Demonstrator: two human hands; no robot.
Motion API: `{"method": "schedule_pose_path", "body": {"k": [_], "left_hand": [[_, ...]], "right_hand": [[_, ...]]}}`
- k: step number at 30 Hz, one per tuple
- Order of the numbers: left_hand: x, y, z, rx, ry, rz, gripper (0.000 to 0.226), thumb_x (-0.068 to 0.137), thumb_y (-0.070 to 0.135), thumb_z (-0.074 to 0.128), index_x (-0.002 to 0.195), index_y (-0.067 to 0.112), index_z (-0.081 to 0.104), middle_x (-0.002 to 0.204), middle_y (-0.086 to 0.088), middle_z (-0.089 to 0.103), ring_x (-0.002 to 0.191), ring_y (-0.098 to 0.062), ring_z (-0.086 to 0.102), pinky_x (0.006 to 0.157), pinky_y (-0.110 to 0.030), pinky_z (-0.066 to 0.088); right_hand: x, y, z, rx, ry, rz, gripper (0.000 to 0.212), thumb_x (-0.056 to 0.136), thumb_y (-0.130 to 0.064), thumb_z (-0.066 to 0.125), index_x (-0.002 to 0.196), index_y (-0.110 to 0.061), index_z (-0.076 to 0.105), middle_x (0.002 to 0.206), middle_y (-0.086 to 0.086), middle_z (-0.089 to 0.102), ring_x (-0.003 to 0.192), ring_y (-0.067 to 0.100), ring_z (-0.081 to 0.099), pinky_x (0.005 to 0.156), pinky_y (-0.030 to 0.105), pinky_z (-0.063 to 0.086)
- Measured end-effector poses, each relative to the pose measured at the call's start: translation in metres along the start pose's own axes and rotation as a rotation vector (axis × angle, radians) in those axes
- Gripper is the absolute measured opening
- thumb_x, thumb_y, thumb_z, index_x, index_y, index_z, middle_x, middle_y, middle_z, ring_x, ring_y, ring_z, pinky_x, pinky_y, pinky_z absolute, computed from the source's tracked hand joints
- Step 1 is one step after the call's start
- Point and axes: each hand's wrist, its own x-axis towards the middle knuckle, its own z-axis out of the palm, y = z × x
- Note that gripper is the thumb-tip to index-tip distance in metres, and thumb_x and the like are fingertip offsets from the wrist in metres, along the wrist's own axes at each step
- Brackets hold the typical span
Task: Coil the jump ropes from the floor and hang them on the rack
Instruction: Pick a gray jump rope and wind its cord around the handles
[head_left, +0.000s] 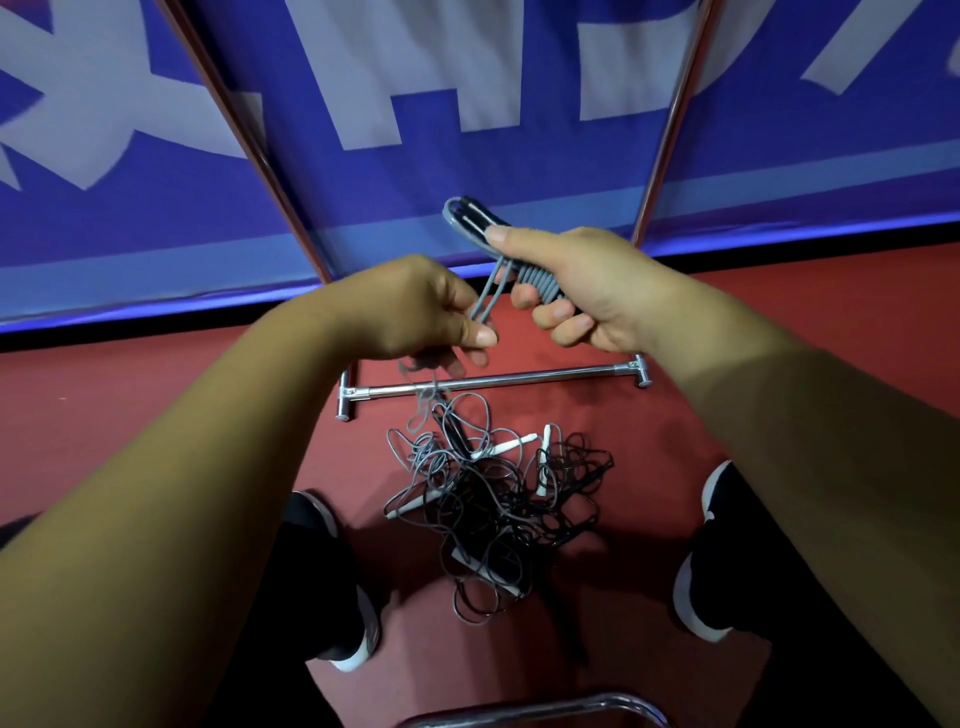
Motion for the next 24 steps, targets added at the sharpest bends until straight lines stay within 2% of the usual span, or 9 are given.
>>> {"method": "schedule_pose_path", "body": {"k": [2,6,10,12,15,18,20,21,24], "left_hand": [[0.002,0.005,0.007,0.083,0.066,-0.062,0.030,0.102,0.037,0.065,0.091,0.010,0.073,0.072,-0.005,0.077,0.056,-0.015,0.071,0.058,-0.029,0.056],[0.003,0.007,0.018,-0.192,0.129,-0.116,0.036,0.109,0.038,0.051,0.094,0.005,0.056,0.074,-0.012,0.063,0.070,-0.036,0.078,0.068,-0.049,0.062],[0.005,0.005,0.014,-0.561,0.197,0.085,0.022,0.112,0.022,0.048,0.095,0.010,0.054,0.082,-0.008,0.054,0.076,-0.023,0.071,0.086,-0.055,0.063],[0.007,0.006,0.010,-0.658,0.186,0.223,0.019,0.112,0.015,0.044,0.097,0.012,0.056,0.083,-0.004,0.057,0.072,-0.018,0.059,0.086,-0.046,0.061],[0.006,0.006,0.006,-0.618,0.110,0.353,0.017,0.110,0.005,0.043,0.115,0.012,0.057,0.103,-0.004,0.071,0.075,-0.018,0.050,0.075,-0.036,0.043],[0.003,0.004,0.009,-0.417,-0.109,0.322,0.029,0.106,-0.006,0.047,0.130,0.008,0.055,0.128,-0.007,0.073,0.098,-0.027,0.069,0.095,-0.058,0.047],[0.003,0.003,0.016,-0.376,-0.189,0.204,0.028,0.104,-0.008,0.050,0.129,0.003,0.056,0.125,-0.010,0.074,0.111,-0.034,0.072,0.103,-0.068,0.044],[0.005,0.003,0.019,-0.367,-0.182,0.141,0.024,0.103,-0.008,0.053,0.125,0.000,0.058,0.120,-0.013,0.076,0.109,-0.035,0.074,0.100,-0.062,0.050],[0.007,0.004,0.023,-0.297,-0.076,0.002,0.011,0.102,-0.002,0.059,0.112,-0.002,0.065,0.101,-0.016,0.078,0.083,-0.023,0.078,0.068,-0.032,0.059]], "right_hand": [[0.000,0.000,0.002,0.024,0.001,-0.008,0.035,0.097,-0.051,0.069,0.099,-0.017,0.063,0.071,0.000,0.051,0.049,0.010,0.026,0.040,0.018,0.018],[0.004,-0.002,0.000,0.121,0.067,-0.020,0.026,0.098,-0.040,0.066,0.097,-0.017,0.055,0.072,0.004,0.054,0.048,0.010,0.028,0.039,0.019,0.019],[0.007,-0.004,-0.005,0.228,0.141,-0.010,0.027,0.098,-0.038,0.063,0.097,-0.013,0.054,0.073,0.005,0.058,0.047,0.009,0.031,0.036,0.019,0.020],[0.008,-0.006,-0.008,0.279,0.157,0.001,0.028,0.097,-0.040,0.064,0.097,-0.013,0.054,0.073,0.003,0.060,0.047,0.008,0.032,0.035,0.019,0.021],[0.011,-0.009,-0.012,0.341,0.154,-0.008,0.029,0.096,-0.041,0.065,0.095,-0.014,0.055,0.075,0.003,0.057,0.048,0.007,0.031,0.033,0.019,0.020],[0.011,-0.012,-0.015,0.317,0.154,-0.027,0.027,0.097,-0.038,0.065,0.094,-0.014,0.053,0.075,0.004,0.054,0.047,0.007,0.030,0.033,0.018,0.018],[0.008,-0.011,-0.016,0.250,0.160,-0.035,0.027,0.096,-0.038,0.068,0.096,-0.015,0.054,0.075,0.004,0.053,0.046,0.008,0.029,0.035,0.018,0.018],[0.006,-0.011,-0.016,0.220,0.152,-0.037,0.028,0.096,-0.039,0.070,0.096,-0.015,0.054,0.074,0.004,0.053,0.046,0.008,0.029,0.036,0.018,0.017],[0.001,-0.010,-0.013,0.165,0.101,-0.032,0.032,0.095,-0.044,0.074,0.095,-0.017,0.057,0.075,0.003,0.055,0.048,0.008,0.029,0.038,0.018,0.017]]}}
